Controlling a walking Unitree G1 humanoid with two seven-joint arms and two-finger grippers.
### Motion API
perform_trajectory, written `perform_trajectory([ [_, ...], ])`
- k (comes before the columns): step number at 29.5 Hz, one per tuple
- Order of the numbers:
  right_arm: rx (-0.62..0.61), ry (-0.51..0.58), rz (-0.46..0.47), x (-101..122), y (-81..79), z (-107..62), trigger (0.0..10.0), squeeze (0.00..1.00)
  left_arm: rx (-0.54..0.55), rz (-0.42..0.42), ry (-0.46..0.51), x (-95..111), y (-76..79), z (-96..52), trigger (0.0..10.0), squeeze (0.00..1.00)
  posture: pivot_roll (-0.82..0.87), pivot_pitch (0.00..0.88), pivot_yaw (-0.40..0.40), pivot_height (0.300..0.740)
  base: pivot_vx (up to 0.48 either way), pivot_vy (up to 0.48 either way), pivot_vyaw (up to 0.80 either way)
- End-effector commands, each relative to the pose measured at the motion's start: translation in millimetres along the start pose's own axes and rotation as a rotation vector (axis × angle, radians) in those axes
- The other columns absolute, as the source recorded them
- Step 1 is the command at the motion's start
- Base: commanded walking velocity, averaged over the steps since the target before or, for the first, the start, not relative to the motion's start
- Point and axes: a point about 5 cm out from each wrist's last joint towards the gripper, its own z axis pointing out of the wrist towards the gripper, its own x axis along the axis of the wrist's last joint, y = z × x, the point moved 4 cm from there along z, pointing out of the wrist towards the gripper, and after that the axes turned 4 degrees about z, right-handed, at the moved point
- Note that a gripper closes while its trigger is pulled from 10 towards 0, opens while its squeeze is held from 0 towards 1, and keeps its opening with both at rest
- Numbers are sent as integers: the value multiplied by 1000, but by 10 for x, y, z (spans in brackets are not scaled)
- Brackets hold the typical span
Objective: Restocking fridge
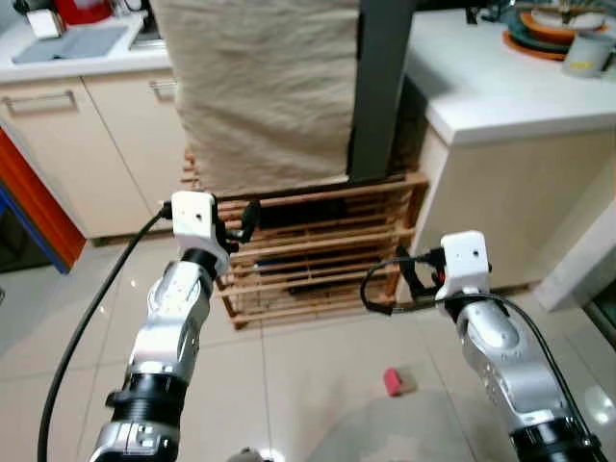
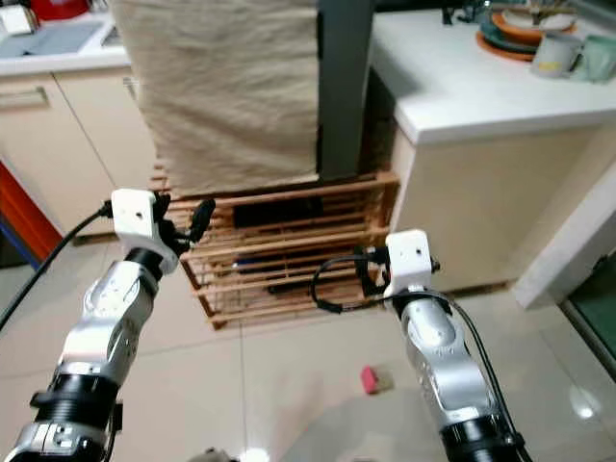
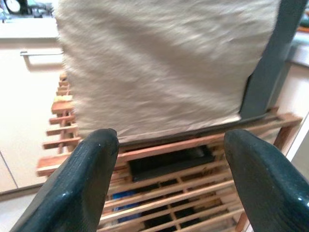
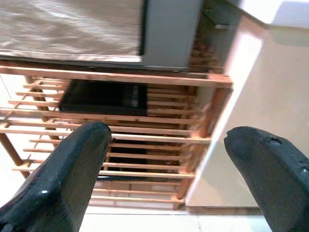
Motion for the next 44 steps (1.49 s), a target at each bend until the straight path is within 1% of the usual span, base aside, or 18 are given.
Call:
perform_trajectory([
  [1, -4, 21, -11, 34, 19, 2, 10000, 0, 13, 7, -1, 33, -23, -2, 10000, 0, -174, 0, 58, 740, 0, 480, -738],
  [4, -4, 25, -16, -1, -12, -4, 10000, 0, 25, 43, -24, -1, -9, -5, 10000, 0, -175, 0, 61, 740, 0, 480, -735],
  [6, 3, 33, -25, -22, -46, -37, 10000, 0, 23, 114, -22, 5, 14, -10, 10000, 0, -177, 0, 64, 740, 0, 0, -262],
  [7, -2, 38, -27, -33, -50, -57, 10000, 0, 17, 117, -12, 19, 30, -13, 10000, 0, -177, 0, 64, 740, 0, 0, 0],
  [9, -39, 69, 8, -22, -12, -111, 10000, 0, 7, 121, -5, 33, 50, -23, 10000, 0, -177, 0, 64, 740, 0, 0, 0],
  [11, -165, 171, 170, 79, 162, -235, 10000, 0, 7, 107, -8, 10, 31, -54, 10000, 0, -182, 0, 70, 740, 0, 0, 0],
  [12, -244, 179, 238, 53, 283, -295, 10000, 0, 13, 103, -11, -6, 7, -73, 10000, 0, -183, 0, 71, 740, 0, 0, 0],
  [13, -302, 168, 282, -2, 372, -343, 10000, 0, 18, 96, -16, -25, -16, -94, 10000, 0, -185, 0, 75, 740, 0, 0, 0],
  [14, -338, 164, 290, -36, 435, -381, 10000, 0, 21, 88, -26, -49, -32, -110, 10000, 0, -185, 0, 75, 740, 0, 0, 0],
  [17, -360, 174, 269, -43, 484, -425, 10000, 0, 19, 70, -40, -73, -45, -125, 10000, 0, -187, 0, 81, 740, 0, 334, 0],
  [23, -260, 156, 207, -74, 357, -395, 10000, 0, 21, 74, -39, -34, -30, -71, 10000, 0, -191, 0, 84, 740, 0, 479, 0],
  [28, -249, 159, 173, -66, 362, -389, 10000, 0, 34, 64, -48, -52, -46, -73, 10000, 0, -197, 0, 76, 740, 0, 480, -94],
  [31, -259, 147, 174, -103, 403, -397, 10000, 0, 45, 52, -61, -83, -46, -77, 10000, 0, -197, 0, 71, 740, 0, 480, -800],
  [32, -277, 136, 171, -140, 467, -421, 10000, 0, 52, 42, -73, -109, -39, -62, 10000, 0, -200, 0, 70, 740, 0, 480, -800],
  [34, -286, 126, 169, -165, 512, -435, 10000, 0, 53, 45, -75, -112, -28, -42, 10000, 0, -203, 0, 70, 740, 0, 480, -800],
  [38, -320, 139, 145, -156, 617, -469, 10000, 0, 82, 52, -103, -150, -77, -12, 10000, 0, -199, 0, 73, 740, 0, 480, -800],
  [42, -333, 155, 120, -139, 660, -514, 10000, 0, 70, 134, -81, -103, -52, -10, 10000, 0, -190, 0, 75, 740, 0, 120, 0],
  [44, -324, 160, 105, -141, 660, -535, 10000, 0, 66, 133, -75, -90, -38, -8, 10000, 0, -183, 0, 75, 740, 0, 0, 0],
])
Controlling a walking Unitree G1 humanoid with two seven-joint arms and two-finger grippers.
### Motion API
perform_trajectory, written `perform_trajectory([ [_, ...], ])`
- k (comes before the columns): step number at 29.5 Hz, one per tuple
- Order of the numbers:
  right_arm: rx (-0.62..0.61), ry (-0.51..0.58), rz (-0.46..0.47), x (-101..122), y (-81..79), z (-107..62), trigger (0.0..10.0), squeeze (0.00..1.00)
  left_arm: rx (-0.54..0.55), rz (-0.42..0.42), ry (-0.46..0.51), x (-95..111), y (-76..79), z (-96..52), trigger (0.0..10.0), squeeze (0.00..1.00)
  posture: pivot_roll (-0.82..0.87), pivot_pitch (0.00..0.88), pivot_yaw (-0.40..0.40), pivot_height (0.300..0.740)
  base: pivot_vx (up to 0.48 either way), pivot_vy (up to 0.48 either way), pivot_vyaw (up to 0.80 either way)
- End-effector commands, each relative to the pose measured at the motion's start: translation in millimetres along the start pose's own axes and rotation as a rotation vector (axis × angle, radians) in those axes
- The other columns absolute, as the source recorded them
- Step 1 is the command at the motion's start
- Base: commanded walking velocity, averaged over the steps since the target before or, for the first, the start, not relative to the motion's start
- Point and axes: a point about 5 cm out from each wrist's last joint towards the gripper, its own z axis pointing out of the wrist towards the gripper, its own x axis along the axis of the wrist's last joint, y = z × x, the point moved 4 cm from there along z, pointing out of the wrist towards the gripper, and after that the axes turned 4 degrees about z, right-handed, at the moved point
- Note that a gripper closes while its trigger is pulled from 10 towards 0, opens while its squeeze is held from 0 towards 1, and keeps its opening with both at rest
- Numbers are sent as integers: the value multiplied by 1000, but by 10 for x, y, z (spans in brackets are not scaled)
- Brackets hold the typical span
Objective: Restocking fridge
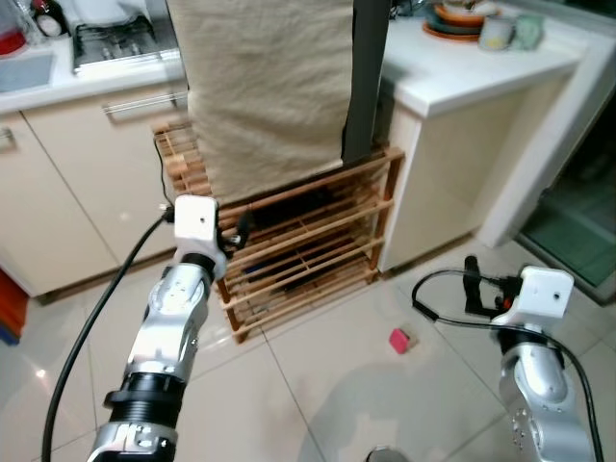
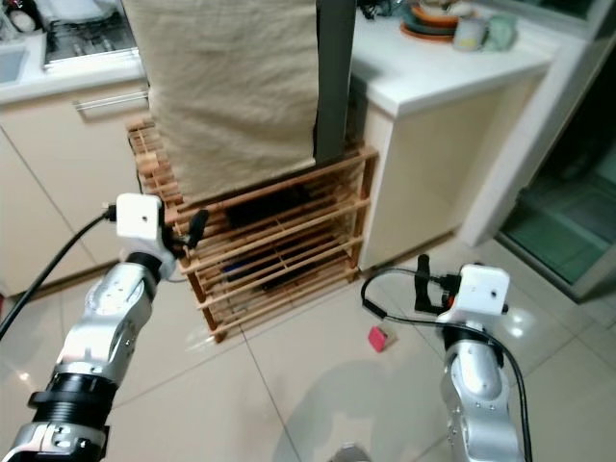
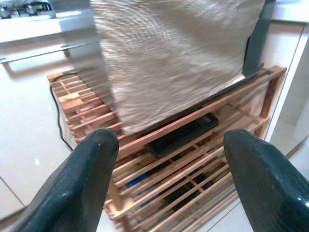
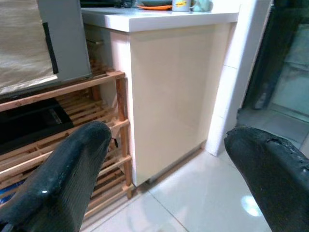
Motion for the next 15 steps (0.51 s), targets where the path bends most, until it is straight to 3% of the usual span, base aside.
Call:
perform_trajectory([
  [1, 10, 25, -19, 42, 3, -12, 10000, 0, -7, 1, 20, 53, 32, 8, 10000, 0, -182, 0, 75, 740, 0, 0, 0],
  [6, 14, 91, -20, 205, -14, 35, 10000, 0, 11, -35, 16, 16, -49, 16, 10000, 0, -184, 0, 46, 740, 247, 294, 0],
  [11, 81, 114, -24, 298, -148, 141, 10000, 0, 58, -62, 30, 31, -112, 37, 10000, 0, -174, 0, 7, 740, 274, 395, 0],
  [14, 99, 108, -27, 292, -181, 197, 10000, 0, 63, -58, 38, 42, -83, 51, 10000, 0, -175, 0, 5, 740, 0, 431, 0],
  [15, 120, 117, -16, 303, -260, 241, 10000, 0, 84, -69, 52, 82, -101, 71, 10000, 0, -159, 0, 15, 740, 0, 458, 0],
])
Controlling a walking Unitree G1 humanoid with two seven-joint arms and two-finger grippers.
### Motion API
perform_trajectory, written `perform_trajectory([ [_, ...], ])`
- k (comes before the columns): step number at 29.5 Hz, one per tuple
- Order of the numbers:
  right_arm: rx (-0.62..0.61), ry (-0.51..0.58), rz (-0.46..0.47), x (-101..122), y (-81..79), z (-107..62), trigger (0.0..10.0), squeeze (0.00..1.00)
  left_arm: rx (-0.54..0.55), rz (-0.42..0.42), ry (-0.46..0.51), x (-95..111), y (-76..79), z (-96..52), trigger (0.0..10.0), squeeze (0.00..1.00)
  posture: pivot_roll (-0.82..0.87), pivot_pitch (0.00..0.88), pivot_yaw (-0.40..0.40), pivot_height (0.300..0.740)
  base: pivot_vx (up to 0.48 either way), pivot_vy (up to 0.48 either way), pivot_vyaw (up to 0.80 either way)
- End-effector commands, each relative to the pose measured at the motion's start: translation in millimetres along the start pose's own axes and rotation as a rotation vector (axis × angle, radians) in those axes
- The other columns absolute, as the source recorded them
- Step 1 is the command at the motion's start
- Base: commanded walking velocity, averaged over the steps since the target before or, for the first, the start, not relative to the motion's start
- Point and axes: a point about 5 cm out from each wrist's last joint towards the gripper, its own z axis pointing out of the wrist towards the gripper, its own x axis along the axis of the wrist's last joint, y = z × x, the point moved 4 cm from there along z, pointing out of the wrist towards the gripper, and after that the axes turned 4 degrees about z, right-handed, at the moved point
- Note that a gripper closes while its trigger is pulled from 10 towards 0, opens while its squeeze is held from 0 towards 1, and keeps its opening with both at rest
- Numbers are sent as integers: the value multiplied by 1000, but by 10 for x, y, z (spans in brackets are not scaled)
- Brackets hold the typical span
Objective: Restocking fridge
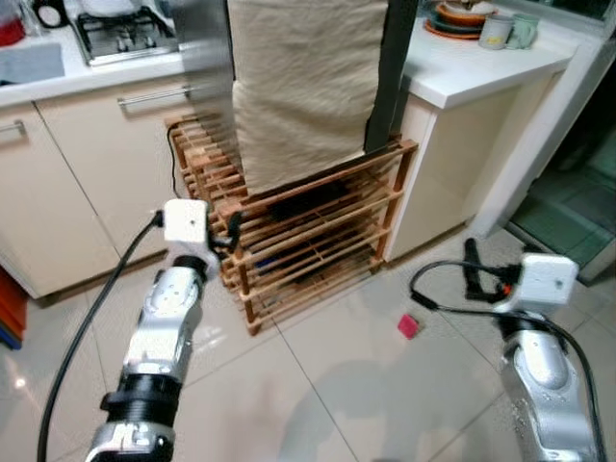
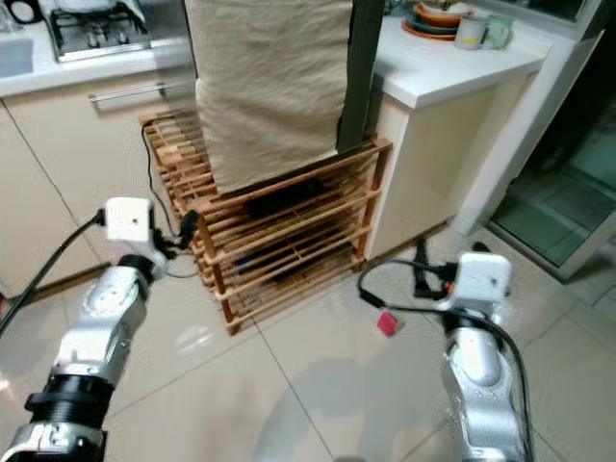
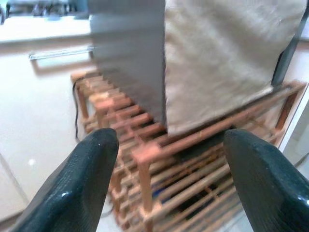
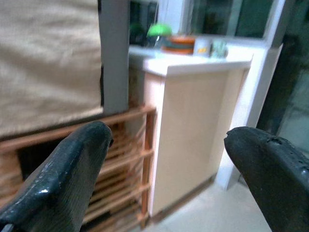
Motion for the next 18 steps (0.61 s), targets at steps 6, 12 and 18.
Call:
perform_trajectory([
  [6, 41, 18, 20, -2, -220, 136, 10000, 0, -20, 6, 70, 171, 50, 24, 10000, 0, -138, 0, 35, 740, 0, 463, 0],
  [12, 51, 34, 29, 12, -329, 178, 10000, 0, -24, -12, 95, 238, 6, 23, 10000, 0, -111, 0, 38, 740, 0, 465, 0],
  [18, 64, 30, 52, -9, -412, 200, 10000, 0, -86, 13, 145, 404, 158, 36, 10000, 0, -111, 0, 44, 740, 0, 464, 0],
])
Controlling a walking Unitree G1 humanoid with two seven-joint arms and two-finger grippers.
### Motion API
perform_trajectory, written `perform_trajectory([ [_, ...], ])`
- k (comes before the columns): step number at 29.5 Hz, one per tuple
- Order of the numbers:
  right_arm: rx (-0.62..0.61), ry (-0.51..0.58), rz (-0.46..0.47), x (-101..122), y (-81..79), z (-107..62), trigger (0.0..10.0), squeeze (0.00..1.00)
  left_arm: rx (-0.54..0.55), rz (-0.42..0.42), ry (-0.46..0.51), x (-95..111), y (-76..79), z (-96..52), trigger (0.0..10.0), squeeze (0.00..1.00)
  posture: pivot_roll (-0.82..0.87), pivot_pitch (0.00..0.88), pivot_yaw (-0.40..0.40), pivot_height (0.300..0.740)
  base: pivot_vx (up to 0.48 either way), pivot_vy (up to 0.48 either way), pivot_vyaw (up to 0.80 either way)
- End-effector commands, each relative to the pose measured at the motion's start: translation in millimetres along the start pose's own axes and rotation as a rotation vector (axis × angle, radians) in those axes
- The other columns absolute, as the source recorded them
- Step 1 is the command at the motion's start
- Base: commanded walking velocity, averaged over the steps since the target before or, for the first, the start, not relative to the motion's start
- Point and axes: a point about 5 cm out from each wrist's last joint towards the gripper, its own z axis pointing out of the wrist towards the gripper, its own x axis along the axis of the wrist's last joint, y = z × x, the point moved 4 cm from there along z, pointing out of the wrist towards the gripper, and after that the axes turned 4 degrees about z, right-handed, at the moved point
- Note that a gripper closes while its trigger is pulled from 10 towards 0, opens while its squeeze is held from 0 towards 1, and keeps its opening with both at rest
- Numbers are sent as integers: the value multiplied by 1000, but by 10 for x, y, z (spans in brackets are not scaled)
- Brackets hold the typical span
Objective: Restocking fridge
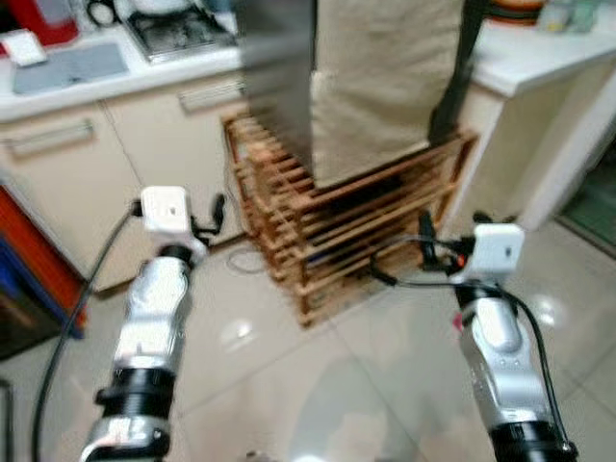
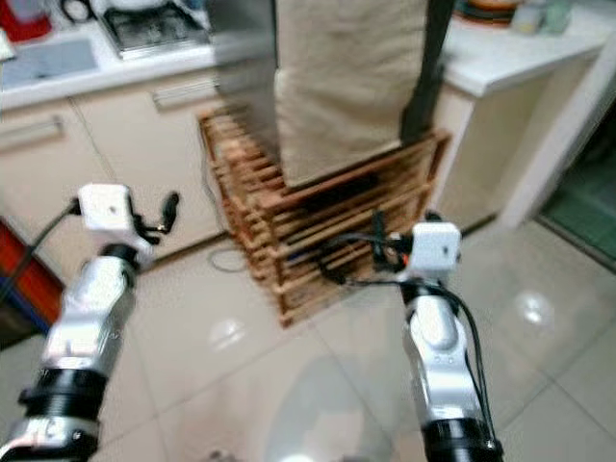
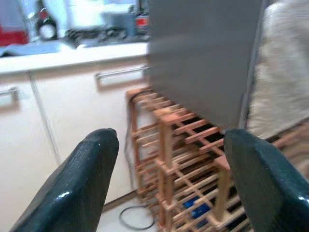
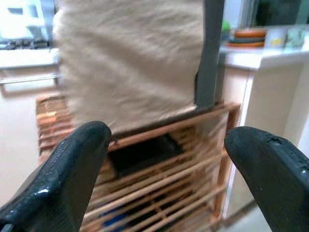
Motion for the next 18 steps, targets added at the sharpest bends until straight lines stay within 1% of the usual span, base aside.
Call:
perform_trajectory([
  [1, 26, 34, 5, 84, -101, 59, 10000, 0, -40, 26, 61, 205, 54, 58, 10000, 0, -115, 0, 43, 740, 0, 458, 0],
  [3, 27, 22, 18, 43, -136, 94, 10000, 0, -90, 63, 83, 208, 142, 50, 10000, 0, -121, 0, 33, 740, 0, 450, -800],
  [6, 21, 20, 29, 49, -145, 119, 10000, 0, -95, 39, 68, 157, 155, 38, 10000, 0, -128, 0, 25, 740, 0, 435, -800],
  [9, 41, 30, 12, 104, -166, 152, 10000, 0, -94, -2, 31, 7, 227, -93, 10000, 0, -128, 0, 20, 740, 0, 0, -800],
  [10, 40, 22, 2, 79, -153, 153, 10000, 0, -100, 10, 23, -29, 269, -135, 10000, 0, -122, 0, 14, 740, 0, 0, -800],
  [12, 37, 15, -2, 61, -140, 155, 10000, 0, -105, 18, 18, -46, 298, -156, 10000, 0, -117, 0, 7, 740, 0, 0, -800],
  [13, 36, 7, -11, 41, -136, 156, 10000, 0, -109, 21, 11, -62, 311, -172, 10000, 0, -107, 0, -5, 740, 0, 0, 0],
  [15, 56, 3, -18, 31, -180, 158, 10000, 0, -46, -12, -27, -123, 200, -173, 10000, 0, -104, 0, -9, 740, 426, 0, 0],
  [16, 74, 4, -19, 31, -219, 160, 10000, 0, 9, -74, -56, -178, 102, -169, 10000, 0, -103, 0, -16, 740, 428, 0, 0],
  [18, 76, 8, -14, 40, -233, 162, 10000, 0, 59, -125, -77, -224, 16, -169, 10000, 0, -99, 0, -21, 740, 428, 0, 0],
])
